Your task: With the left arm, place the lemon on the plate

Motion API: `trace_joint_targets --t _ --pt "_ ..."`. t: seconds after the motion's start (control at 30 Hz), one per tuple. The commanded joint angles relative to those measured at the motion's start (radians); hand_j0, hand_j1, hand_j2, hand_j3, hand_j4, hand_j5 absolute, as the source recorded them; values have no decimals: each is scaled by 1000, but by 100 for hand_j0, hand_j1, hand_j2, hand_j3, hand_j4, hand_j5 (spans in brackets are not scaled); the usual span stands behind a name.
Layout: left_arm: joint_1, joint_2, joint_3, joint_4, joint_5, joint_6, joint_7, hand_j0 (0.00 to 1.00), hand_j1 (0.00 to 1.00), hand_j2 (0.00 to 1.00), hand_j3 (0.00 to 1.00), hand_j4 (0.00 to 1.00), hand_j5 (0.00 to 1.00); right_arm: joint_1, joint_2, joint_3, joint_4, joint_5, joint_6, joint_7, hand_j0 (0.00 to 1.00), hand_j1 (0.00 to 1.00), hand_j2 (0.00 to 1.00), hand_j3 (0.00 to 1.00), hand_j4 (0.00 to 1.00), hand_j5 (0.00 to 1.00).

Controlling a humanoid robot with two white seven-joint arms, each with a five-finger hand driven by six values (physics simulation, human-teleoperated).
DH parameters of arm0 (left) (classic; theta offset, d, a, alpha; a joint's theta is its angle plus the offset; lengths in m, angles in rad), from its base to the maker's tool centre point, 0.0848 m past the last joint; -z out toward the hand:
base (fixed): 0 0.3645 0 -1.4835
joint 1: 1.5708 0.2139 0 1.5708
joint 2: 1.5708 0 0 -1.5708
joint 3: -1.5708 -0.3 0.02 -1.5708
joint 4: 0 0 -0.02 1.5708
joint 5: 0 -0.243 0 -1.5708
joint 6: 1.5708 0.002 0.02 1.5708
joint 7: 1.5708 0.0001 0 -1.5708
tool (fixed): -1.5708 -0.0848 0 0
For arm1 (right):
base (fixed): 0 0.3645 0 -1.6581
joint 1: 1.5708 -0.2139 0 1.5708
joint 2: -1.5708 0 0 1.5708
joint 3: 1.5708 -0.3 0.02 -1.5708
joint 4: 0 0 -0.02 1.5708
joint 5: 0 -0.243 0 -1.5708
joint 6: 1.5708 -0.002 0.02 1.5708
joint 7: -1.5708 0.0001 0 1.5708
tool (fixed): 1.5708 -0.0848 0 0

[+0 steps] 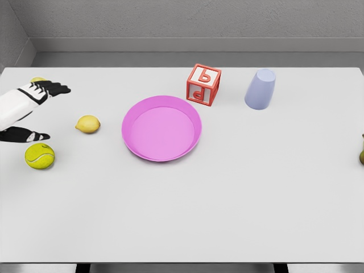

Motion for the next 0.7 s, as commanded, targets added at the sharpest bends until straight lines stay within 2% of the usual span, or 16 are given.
trace_joint_targets --t 0.0,0.17,0.3,0.37,0.43,0.5,0.57,0.6,0.67 --pt "0 -2 -1 -9 4 2 0 100 100 100 100 100 100 0 0 -1 2 0 0 0 100 100 100 100 100 100" --pt "-2 1 0 -9 1 2 -12 100 100 100 100 100 100 0 0 0 -3 0 0 0 100 100 100 100 100 100" --pt "-3 -1 -1 -9 -74 2 -52 100 100 100 100 100 100 0 0 0 -3 -2 0 0 100 100 100 100 100 100" --pt "-11 -20 -8 -12 -90 2 -101 100 100 100 100 100 100 0 0 0 -3 0 0 0 100 100 100 100 100 100" --pt "-35 -25 -55 -38 -100 2 -115 100 100 100 100 100 100 0 0 0 -3 -2 0 0 100 100 100 100 100 100" --pt "-44 -25 -72 -48 -113 2 -118 100 100 100 100 100 100 0 0 0 -3 0 0 0 100 100 100 100 100 100" --pt "-106 -17 -161 -49 -123 2 -120 100 100 100 100 100 100 0 0 0 -3 0 0 0 100 100 100 100 100 100" --pt "-149 -16 -216 -48 -155 2 -120 100 100 100 100 100 100 0 0 0 -3 0 0 0 100 100 100 100 100 100" --pt "-195 -16 -305 -48 -185 2 -138 100 100 100 100 100 100 0 0 0 -3 0 0 0 100 100 100 100 100 100"
